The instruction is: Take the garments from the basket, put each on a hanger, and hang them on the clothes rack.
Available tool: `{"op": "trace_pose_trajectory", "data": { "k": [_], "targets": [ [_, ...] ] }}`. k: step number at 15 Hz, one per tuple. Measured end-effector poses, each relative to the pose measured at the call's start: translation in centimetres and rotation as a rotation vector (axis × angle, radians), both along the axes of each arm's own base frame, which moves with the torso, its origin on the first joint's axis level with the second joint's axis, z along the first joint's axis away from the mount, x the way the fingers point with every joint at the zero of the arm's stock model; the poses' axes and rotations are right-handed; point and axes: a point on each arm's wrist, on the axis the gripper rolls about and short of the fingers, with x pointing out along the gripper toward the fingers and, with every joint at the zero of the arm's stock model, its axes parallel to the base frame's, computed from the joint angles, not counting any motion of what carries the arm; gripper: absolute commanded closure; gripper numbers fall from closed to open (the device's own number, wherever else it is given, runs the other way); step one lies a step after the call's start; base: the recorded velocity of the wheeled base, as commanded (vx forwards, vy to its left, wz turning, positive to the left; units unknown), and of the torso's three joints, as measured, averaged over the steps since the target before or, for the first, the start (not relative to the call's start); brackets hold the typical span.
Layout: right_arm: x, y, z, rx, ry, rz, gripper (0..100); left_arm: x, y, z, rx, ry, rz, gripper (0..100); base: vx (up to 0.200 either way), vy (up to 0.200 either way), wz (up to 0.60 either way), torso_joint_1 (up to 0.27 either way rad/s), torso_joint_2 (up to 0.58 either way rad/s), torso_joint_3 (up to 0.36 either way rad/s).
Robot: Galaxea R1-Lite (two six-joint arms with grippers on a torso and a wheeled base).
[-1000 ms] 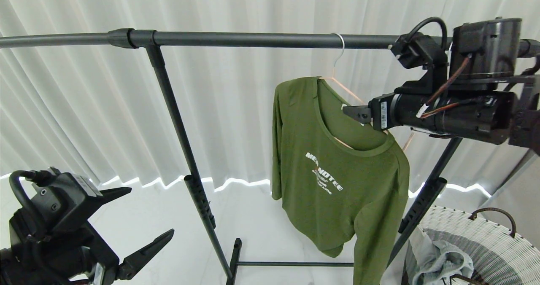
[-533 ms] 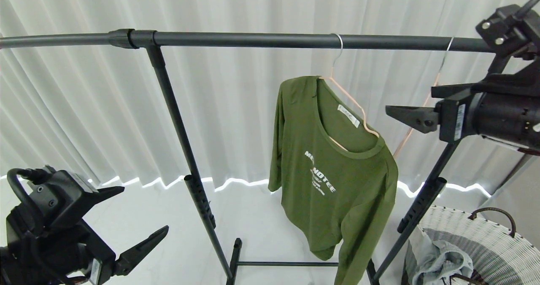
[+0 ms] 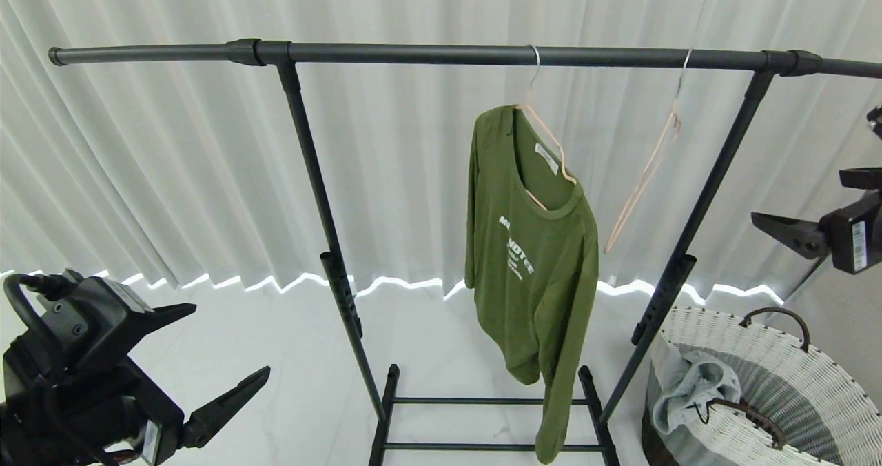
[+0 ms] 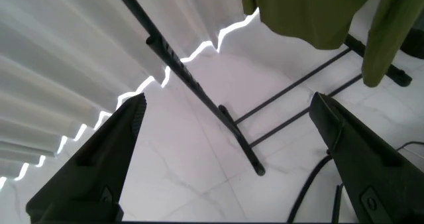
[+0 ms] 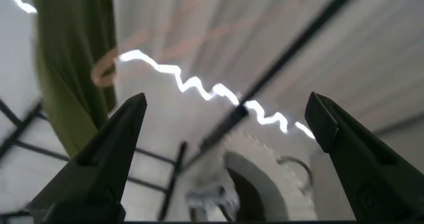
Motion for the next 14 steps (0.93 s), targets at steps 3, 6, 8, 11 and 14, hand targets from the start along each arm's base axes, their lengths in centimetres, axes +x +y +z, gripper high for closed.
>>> {"op": "trace_pose_trajectory", "data": {
  "k": [3,6,8,11,14],
  "targets": [
    [-0.2,-1.7,-1.6,-0.077,0.039,-0.079,0,-0.4,0.1,-0.2,-0.001,-0.003,0.001,0,0.0,0.0,0.0,0.0,0.0,0.0],
    [-0.7,-2.6,-2.5,-0.083,0.063,-0.122,0,-0.9,0.2,-0.4,-0.003,-0.007,0.001,0,0.0,0.0,0.0,0.0,0.0,0.0],
    [-0.9,-2.8,-2.9,-0.085,0.072,-0.132,0,-1.1,0.2,-0.4,-0.003,-0.009,0.001,0,0.0,0.0,0.0,0.0,0.0,0.0],
    [-1.1,-2.8,-3.2,-0.086,0.079,-0.136,0,-1.1,0.2,-0.4,-0.004,-0.013,0.002,0,0.0,0.0,0.0,-0.1,0.22,0.128],
    [-1.2,-2.9,-3.3,-0.087,0.084,-0.141,0,-1.1,0.3,-0.4,-0.004,-0.014,0.008,0,0.0,0.0,0.0,-0.198,0.46,0.261]
  ]
}}
